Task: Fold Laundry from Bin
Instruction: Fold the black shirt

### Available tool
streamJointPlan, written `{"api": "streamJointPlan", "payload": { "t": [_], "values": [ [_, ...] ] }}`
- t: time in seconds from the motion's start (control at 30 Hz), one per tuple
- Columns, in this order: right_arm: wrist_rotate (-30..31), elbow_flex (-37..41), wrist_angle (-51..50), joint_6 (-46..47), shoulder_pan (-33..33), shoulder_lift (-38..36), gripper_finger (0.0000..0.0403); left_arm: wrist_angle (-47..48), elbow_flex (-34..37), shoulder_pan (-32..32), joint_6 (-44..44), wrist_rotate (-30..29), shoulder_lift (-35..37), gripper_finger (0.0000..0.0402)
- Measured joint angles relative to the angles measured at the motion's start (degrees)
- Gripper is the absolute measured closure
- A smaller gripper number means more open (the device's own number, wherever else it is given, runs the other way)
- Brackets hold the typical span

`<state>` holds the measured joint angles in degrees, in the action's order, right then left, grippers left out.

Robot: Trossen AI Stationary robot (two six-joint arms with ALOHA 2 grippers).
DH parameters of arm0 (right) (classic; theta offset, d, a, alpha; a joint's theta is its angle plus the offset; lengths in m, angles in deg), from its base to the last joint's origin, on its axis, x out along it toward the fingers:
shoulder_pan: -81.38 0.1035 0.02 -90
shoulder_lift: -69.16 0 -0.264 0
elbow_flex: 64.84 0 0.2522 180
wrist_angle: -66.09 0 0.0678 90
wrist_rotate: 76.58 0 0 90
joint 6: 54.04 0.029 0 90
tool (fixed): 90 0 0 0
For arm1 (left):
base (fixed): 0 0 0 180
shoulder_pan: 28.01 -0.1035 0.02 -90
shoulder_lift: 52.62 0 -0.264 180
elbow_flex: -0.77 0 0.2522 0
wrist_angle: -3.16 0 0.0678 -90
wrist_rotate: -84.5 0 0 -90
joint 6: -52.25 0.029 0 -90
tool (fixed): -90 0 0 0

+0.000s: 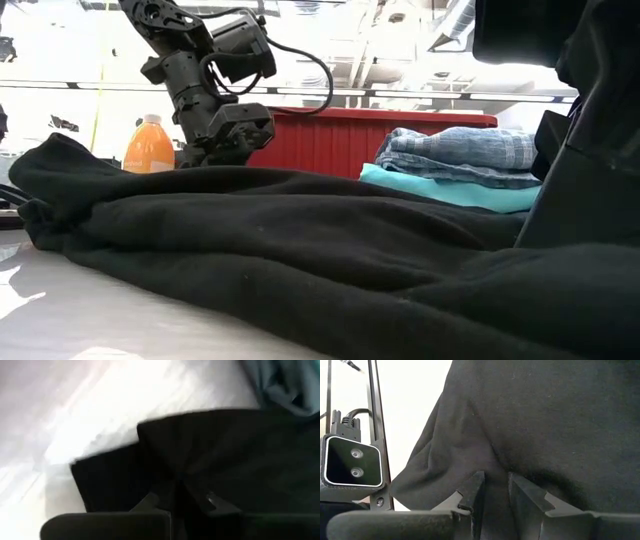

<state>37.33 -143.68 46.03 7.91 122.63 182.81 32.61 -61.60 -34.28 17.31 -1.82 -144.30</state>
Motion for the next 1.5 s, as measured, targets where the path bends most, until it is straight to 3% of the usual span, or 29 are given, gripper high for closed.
{"api": "streamJointPlan", "payload": {
  "t": [0.5, 0.8, 1.03, 1.23, 1.33, 1.5],
  "values": [
    [0.1, 0.0, -1.1, 1.5, 0.5, 0.0, 0.0285, 5.8, -3.3, -5.8, 6.7, -6.4, 1.0, 0.0401],
    [0.0, 0.2, -1.6, -1.4, 0.1, -1.1, 0.0284, 5.9, -3.1, -6.5, 7.5, -5.6, 1.0, 0.0398],
    [-0.9, 0.3, -3.1, -5.3, -2.4, -4.8, 0.0284, 9.8, -3.7, -6.6, 8.2, -4.4, 1.8, 0.0348],
    [-0.1, 0.3, 1.8, -5.4, -3.7, -6.4, 0.0284, 14.7, -5.5, -6.4, 10.1, -5.0, 6.4, 0.0301],
    [0.0, 0.2, 7.6, -5.4, -2.9, -6.1, 0.0284, 17.7, -5.6, -4.1, 10.3, -1.6, 10.3, 0.0291],
    [1.9, 0.1, 12.6, -5.4, -0.1, -5.4, 0.0284, 20.2, -0.7, 7.5, 5.3, -0.5, 16.4, 0.029]
  ]
}}
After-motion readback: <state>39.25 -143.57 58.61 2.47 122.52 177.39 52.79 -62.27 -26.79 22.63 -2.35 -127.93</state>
